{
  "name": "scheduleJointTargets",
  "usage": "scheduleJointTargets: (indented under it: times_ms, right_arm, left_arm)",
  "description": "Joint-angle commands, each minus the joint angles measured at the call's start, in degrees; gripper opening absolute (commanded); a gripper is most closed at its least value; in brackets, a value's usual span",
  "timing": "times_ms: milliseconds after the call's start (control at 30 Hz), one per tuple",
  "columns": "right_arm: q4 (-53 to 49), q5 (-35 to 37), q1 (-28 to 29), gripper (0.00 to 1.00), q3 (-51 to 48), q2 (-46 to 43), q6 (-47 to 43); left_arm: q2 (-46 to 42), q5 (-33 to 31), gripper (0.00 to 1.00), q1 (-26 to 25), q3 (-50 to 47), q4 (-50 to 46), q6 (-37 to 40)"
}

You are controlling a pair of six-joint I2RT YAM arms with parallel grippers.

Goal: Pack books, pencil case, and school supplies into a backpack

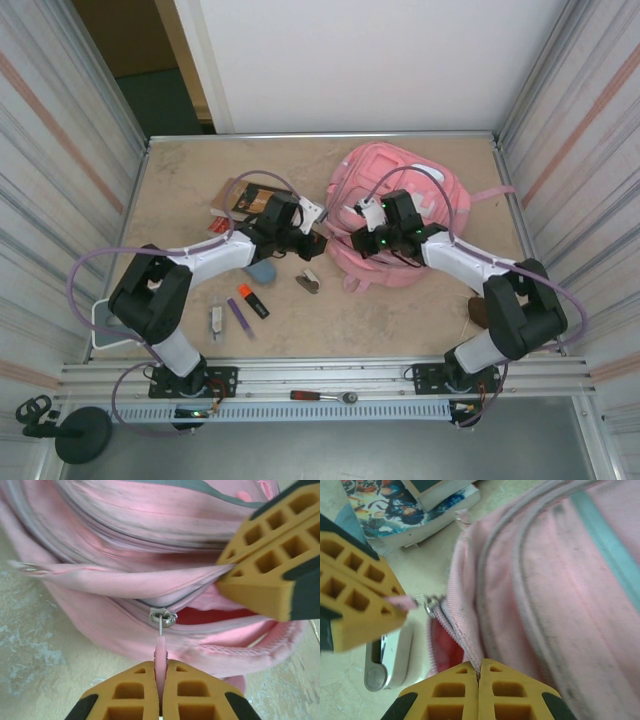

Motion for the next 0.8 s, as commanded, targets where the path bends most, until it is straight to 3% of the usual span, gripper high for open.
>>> scheduleJointTargets:
  times_ms: [0,200,400,767]
  right_arm:
    - [-2.66,1.91,-3.63,0.00,-3.14,-4.24,3.13]
    - [-3.13,-1.95,-6.85,0.00,-4.83,-8.17,4.14]
    - [-3.25,-11.20,-10.34,0.00,-3.29,-8.87,4.27]
    - [-4.01,-22.12,-15.94,0.00,-1.62,-15.82,8.01]
  left_arm:
    - [-2.21,-5.05,0.00,3.30,0.08,-0.23,-0.66]
    - [1.42,-7.81,0.00,4.98,2.93,-1.49,0.35]
    - [4.23,-9.33,0.00,5.69,6.59,-1.64,0.01]
    - [10.64,-7.58,0.00,7.47,14.81,-2.03,-0.15]
